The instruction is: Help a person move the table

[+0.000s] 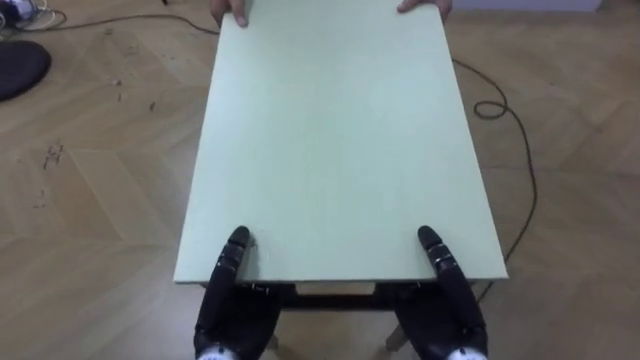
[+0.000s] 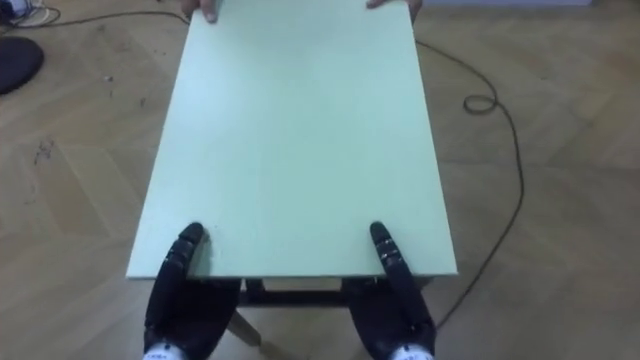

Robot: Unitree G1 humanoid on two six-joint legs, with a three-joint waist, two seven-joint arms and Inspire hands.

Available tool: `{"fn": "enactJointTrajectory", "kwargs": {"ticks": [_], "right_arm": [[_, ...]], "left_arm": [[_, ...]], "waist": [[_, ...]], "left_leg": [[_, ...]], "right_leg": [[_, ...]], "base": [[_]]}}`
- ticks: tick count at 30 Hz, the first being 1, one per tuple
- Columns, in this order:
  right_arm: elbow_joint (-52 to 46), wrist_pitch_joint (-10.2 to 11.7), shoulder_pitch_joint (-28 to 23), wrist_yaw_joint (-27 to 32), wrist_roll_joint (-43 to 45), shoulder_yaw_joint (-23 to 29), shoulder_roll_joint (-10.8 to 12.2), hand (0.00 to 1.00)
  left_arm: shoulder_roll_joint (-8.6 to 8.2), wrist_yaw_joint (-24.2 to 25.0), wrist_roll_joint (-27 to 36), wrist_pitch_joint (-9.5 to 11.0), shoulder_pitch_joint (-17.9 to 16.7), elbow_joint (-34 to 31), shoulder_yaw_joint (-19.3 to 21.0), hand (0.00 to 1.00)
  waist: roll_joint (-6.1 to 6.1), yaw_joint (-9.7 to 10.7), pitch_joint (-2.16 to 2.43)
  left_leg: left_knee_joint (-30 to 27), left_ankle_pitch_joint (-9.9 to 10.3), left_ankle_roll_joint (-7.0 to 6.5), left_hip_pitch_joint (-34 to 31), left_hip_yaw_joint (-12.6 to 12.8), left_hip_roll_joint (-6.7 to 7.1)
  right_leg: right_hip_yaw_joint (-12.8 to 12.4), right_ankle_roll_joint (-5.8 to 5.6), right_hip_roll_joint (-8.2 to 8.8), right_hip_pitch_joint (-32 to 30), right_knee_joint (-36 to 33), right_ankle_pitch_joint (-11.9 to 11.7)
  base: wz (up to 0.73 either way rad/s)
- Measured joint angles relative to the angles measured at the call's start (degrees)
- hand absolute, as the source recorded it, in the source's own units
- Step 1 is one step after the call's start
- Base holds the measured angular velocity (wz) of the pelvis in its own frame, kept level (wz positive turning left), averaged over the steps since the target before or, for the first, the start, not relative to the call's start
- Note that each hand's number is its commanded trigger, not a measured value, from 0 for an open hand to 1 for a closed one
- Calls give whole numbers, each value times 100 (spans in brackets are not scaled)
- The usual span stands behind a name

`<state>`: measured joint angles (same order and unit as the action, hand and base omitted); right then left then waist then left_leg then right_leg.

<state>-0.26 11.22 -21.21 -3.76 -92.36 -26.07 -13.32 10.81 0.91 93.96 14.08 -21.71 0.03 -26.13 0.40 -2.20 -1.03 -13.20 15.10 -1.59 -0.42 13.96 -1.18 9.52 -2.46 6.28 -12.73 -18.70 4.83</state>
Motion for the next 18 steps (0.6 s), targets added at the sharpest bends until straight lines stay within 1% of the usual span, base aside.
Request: {"fn": "enactJointTrajectory", "kwargs": {"ticks": [4, 8, 11, 13, 16, 18], "right_arm": [[0, 4, -10, 0, -10, -46, -27, 100], [-1, 14, -1, 0, -14, -30, -33, 100], [-1, 20, 24, 0, -15, -55, -28, 100], [-2, 57, 43, -2, -13, -84, -23, 100], [-2, 45, 80, -5, -14, -100, -9, 100], [-1, 21, 121, -5, -13, -100, -2, 100]], "left_arm": [[18, 4, 0, -8, -61, -21, 18, 100], [18, 4, 4, -104, -60, -38, 51, 100], [53, 4, 32, -124, -60, -73, 74, 100], [97, 4, 37, -178, -66, -112, 115, 100], [121, 4, 14, -220, -71, -161, 163, 100], [111, 18, 14, -237, -94, -186, 209, 100]], "waist": [[-88, 1, -6], [-95, 1, -3], [-92, -3, -4], [-103, -131, -9], [-93, -153, -15], [-88, -165, -18]], "left_leg": [[0, -3, -4, 95, -30, -31], [9, -4, -3, 103, -110, -52], [57, -5, 1, 94, -189, -72], [68, -9, 8, 66, -208, -105], [66, -46, 70, -29, -374, -129], [57, -52, 79, -89, -479, -141]], "right_leg": [[16, -18, -51, 143, 186, -16], [31, -45, -84, 272, 386, -32], [23, -45, -111, 279, 419, -33], [10, -45, -152, 289, 499, -33], [121, -44, -157, 293, 535, -32], [216, -33, -157, 299, 565, -24]], "base": [[-1], [9], [11], [6], [25], [26]]}}
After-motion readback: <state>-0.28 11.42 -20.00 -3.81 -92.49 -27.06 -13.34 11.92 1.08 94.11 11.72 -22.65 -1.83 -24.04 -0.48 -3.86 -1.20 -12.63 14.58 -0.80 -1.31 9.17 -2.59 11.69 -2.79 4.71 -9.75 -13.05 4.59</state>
